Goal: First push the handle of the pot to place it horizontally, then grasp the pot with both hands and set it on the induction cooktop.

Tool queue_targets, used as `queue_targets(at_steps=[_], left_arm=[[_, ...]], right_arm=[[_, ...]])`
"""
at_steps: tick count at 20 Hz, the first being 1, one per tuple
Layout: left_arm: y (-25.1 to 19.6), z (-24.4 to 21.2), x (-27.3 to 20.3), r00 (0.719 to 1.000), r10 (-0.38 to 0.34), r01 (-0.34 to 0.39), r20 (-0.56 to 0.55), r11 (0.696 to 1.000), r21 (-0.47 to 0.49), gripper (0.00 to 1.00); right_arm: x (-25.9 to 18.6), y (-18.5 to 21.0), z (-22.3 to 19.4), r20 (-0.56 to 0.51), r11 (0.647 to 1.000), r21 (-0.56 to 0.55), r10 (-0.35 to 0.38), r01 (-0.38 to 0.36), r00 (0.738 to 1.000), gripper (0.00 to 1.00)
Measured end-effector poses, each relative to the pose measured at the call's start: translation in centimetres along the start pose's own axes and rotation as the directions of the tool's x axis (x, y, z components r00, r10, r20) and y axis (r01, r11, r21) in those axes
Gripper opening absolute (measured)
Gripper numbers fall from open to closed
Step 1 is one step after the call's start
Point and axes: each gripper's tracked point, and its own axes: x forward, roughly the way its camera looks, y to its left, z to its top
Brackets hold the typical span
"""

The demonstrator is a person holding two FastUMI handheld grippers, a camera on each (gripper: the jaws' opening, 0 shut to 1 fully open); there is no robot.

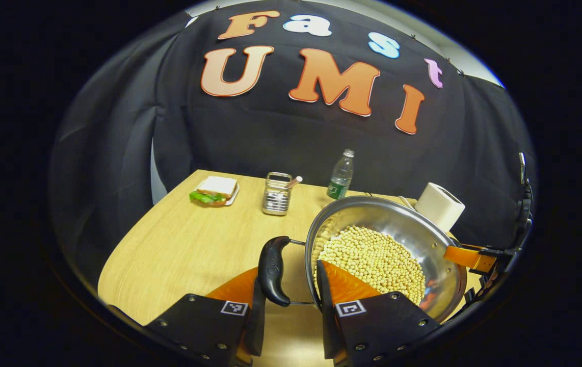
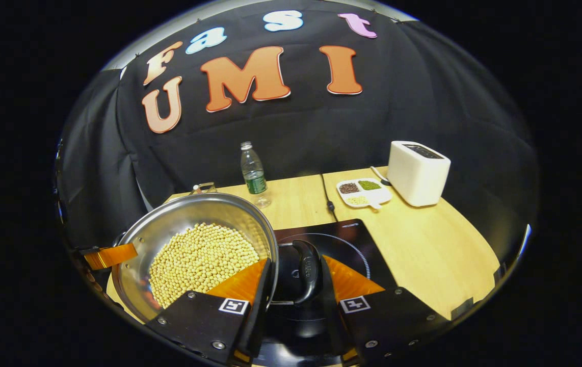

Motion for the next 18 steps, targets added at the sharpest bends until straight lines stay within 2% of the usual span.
queue_targets(at_steps=[1, 2, 9, 10, 11, 12, 18], left_arm=[[-1.0, -0.1, -0.1, 1.0, -0.007, 0.007, -0.003, 1.0, 0.002, 0.46], [-2.1, -0.2, 0.1, 1.0, -0.016, 0.016, -0.005, 1.0, 0.006, 0.48], [-9.3, -1.1, 1.2, 0.997, -0.066, 0.067, -0.027, 0.997, 0.027, 0.47], [-10.0, -1.3, 1.5, 0.997, -0.072, 0.073, -0.034, 0.997, 0.027, 0.47], [-10.7, -1.6, 1.9, 0.996, -0.078, 0.079, -0.04, 0.996, 0.028, 0.47], [-11.3, -1.8, 2.2, 0.996, -0.082, 0.084, -0.046, 0.996, 0.026, 0.47], [-13.4, -3.8, 4.5, 0.991, -0.096, 0.097, -0.094, 0.995, 0.01, 0.47]], right_arm=[[-0.3, -1.1, 0.2, 0.002, 1.0, 0.006, -0.007, 0.007, 1.0, 0.46], [-0.4, -2.1, 0.2, 0.003, 1.0, 0.01, -0.012, 0.012, 1.0, 0.51], [-1.4, -9.3, 0.5, 0.004, 0.997, 0.043, -0.057, 0.057, 0.998, 0.51], [-1.5, -10.1, 0.4, 0.002, 0.997, 0.043, -0.064, 0.064, 0.998, 0.51], [-1.6, -10.9, 0.3, 0.002, 0.996, 0.044, -0.071, 0.071, 0.997, 0.46], [-1.6, -11.5, 0.2, 0.0, 0.996, 0.044, -0.076, 0.076, 0.997, 0.51], [-0.4, -14.4, -0.8, -0.023, 0.994, 0.042, -0.103, 0.104, 0.994, 0.51]])
